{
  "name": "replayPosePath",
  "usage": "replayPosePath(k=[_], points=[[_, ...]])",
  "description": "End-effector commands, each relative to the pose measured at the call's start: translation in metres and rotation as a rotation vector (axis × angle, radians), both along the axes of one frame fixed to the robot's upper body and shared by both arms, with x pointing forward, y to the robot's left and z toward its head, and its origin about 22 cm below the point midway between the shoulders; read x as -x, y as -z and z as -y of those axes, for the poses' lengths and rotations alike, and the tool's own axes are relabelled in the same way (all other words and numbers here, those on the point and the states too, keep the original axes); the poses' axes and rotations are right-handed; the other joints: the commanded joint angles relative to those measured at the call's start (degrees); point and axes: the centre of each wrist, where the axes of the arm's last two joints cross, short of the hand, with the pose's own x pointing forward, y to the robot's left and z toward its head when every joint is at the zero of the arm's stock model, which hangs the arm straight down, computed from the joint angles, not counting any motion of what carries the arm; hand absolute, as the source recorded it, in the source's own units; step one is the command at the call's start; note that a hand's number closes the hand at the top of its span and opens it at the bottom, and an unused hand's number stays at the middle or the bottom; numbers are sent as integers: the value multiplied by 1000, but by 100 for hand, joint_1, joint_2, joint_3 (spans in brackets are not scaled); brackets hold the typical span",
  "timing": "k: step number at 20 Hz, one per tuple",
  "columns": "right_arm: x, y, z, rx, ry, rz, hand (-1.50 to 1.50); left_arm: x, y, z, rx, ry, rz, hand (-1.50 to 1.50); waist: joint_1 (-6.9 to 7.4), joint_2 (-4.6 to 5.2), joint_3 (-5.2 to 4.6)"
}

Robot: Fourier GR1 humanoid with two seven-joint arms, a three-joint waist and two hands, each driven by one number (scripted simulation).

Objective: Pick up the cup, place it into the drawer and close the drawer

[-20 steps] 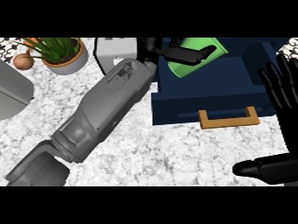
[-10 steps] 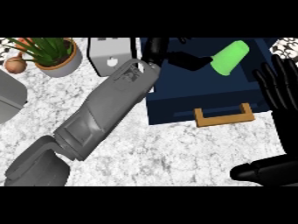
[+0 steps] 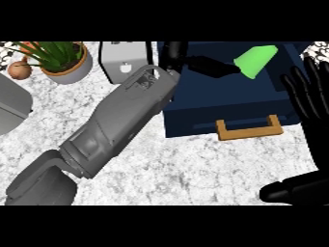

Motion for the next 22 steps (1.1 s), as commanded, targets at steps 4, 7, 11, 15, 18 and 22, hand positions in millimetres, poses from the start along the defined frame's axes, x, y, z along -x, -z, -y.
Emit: replayPosePath(k=[4, 7, 11, 15, 18, 22], points=[[16, -3, 9, -24, -20, -22, -150, 9, -19, 10, 185, 60, 43, -150, 275, -108, -4], [12, -5, 15, -19, -20, -20, 150, 7, -1, -3, 228, 95, 6, -150, 488, -130, -7], [20, -7, 33, 120, -56, -10, 150, 3, -10, -31, 274, 47, 18, -150, 601, -167, -7], [33, -9, 38, 319, -71, -12, 150, 1, -22, -61, 326, 3, 9, -150, 679, -198, -8], [27, -6, 40, 322, -54, -9, 150, 12, -8, -89, 330, -61, -17, -150, 720, -192, -7], [26, -5, 25, 449, -27, -42, 150, 30, 15, -139, 346, -68, -43, -150, 863, -208, -12]])
